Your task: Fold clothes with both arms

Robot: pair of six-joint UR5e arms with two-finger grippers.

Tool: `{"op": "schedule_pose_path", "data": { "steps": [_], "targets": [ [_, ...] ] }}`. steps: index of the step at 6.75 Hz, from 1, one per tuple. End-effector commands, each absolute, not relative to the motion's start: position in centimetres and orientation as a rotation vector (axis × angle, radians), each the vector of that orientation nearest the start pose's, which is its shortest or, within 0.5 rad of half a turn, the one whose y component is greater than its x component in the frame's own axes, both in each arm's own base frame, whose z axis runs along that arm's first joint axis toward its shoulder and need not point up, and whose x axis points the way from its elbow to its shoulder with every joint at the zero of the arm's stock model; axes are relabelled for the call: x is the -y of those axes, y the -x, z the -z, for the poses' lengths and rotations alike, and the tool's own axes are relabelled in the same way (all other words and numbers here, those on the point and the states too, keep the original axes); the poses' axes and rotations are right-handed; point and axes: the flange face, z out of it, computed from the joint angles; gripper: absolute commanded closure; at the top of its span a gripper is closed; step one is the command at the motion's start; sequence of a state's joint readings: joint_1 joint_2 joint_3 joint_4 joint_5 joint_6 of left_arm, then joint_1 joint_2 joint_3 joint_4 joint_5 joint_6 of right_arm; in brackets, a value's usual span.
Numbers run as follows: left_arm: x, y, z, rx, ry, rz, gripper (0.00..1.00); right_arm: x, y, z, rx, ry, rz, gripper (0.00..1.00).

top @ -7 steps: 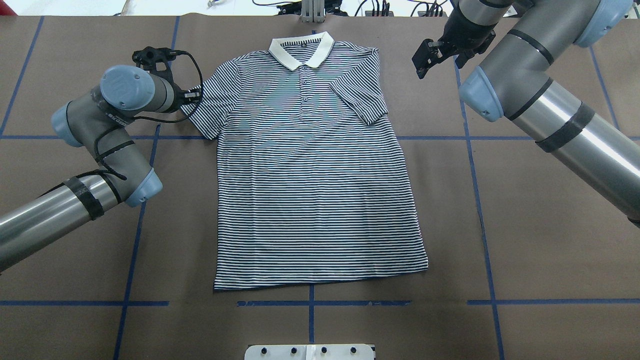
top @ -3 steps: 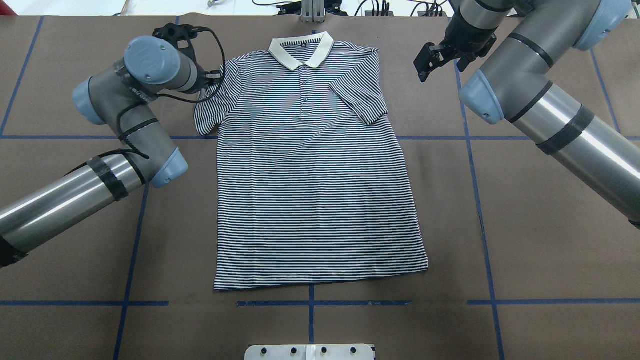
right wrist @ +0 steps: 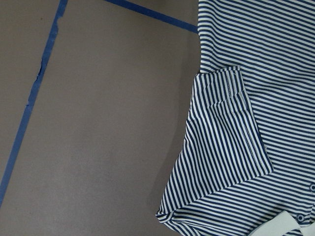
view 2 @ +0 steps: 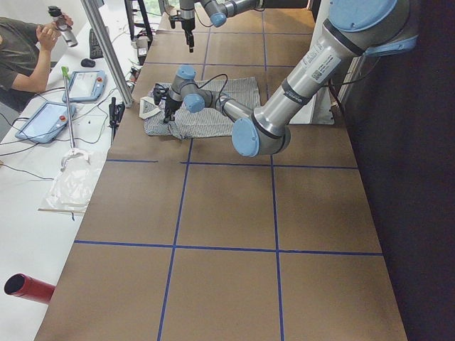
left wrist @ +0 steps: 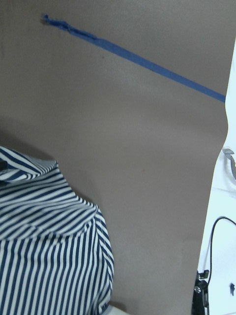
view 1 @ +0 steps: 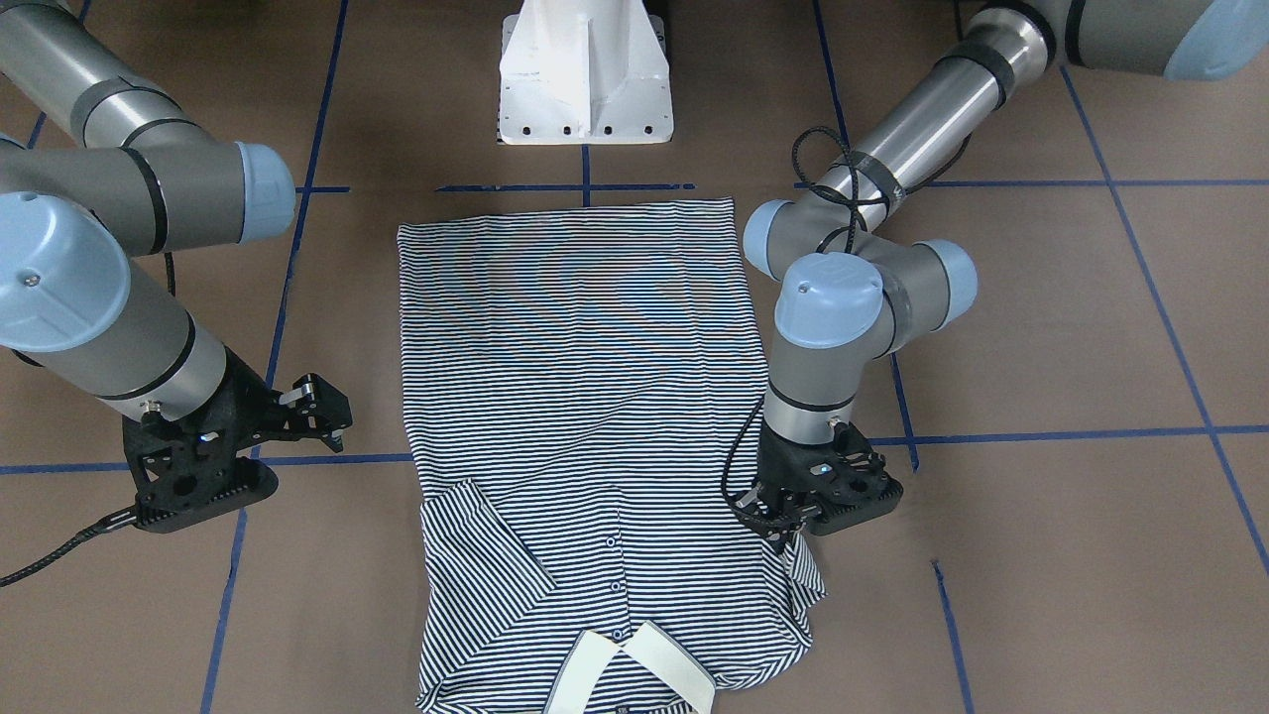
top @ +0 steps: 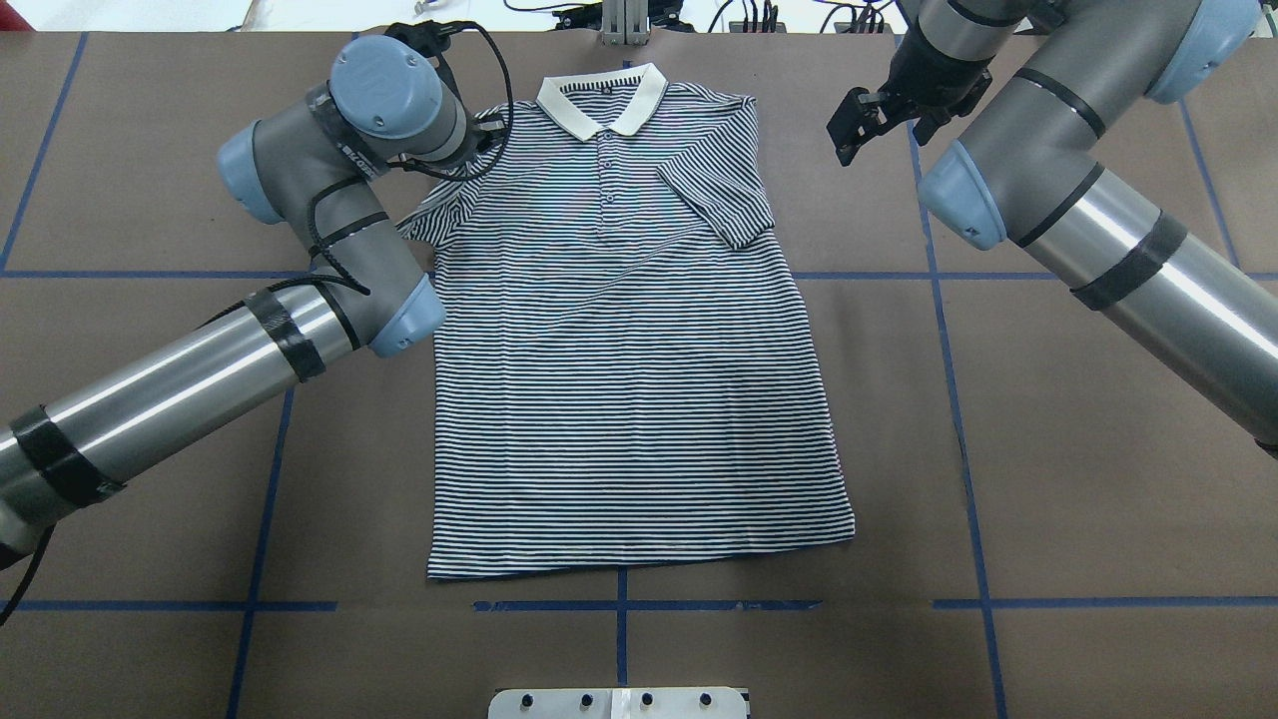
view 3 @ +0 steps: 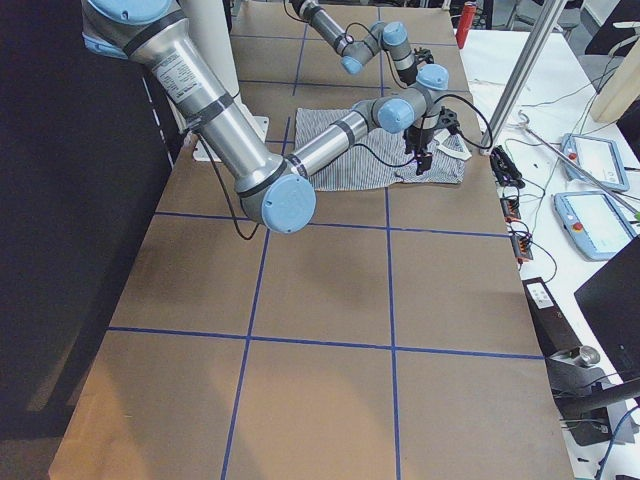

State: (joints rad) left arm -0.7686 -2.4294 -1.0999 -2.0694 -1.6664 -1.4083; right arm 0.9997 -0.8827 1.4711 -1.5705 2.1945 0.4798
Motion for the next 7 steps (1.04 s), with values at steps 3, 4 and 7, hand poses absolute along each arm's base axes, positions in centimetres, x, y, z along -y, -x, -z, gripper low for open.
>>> {"op": "schedule_pose_path", "data": {
  "steps": [3,4,7],
  "targets": [
    [66.6,-55.4,-25.4,-0.937,-0.267,0.632,0.71,64.9,32.9,-28.4,0.813,-0.191,0.271,0.0],
    [66.7,-55.6,-25.6,-0.95,-0.281,0.615,0.01,64.8,32.9,-28.6,0.81,-0.189,0.271,0.0],
    [64.9,-54.9,-22.5,-1.032,-0.238,0.453,0.0,64.0,33.3,-29.5,0.809,-0.173,0.269,0.0]
  ]
}}
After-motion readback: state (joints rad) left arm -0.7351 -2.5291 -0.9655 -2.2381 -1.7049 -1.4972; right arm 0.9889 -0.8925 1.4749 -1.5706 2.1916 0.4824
